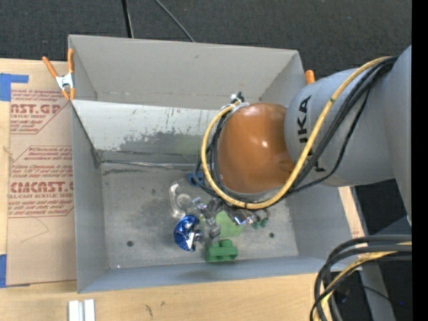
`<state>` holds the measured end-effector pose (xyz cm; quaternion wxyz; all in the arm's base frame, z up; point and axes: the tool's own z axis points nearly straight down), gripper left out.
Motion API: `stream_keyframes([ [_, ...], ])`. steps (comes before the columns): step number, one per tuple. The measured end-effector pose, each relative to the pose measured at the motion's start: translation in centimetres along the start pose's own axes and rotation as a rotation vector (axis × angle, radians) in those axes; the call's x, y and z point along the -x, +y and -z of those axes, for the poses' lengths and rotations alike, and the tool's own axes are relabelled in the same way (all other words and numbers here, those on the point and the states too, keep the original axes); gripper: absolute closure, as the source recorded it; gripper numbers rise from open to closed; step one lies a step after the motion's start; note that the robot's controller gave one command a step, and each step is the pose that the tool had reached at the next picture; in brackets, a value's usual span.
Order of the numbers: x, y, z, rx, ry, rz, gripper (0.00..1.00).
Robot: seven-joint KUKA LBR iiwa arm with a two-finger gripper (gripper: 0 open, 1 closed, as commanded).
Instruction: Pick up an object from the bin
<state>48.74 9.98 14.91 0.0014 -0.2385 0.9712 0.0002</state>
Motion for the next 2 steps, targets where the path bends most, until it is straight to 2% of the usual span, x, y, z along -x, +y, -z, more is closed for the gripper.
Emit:
stream_keyframes([
  [1, 0.1, 0.0, 0.5, 0.000, 0.000, 0.000, 1.00],
  [2, 0.2, 0.1, 3.1, -0.001, -0.002, 0.000, 1.00],
])
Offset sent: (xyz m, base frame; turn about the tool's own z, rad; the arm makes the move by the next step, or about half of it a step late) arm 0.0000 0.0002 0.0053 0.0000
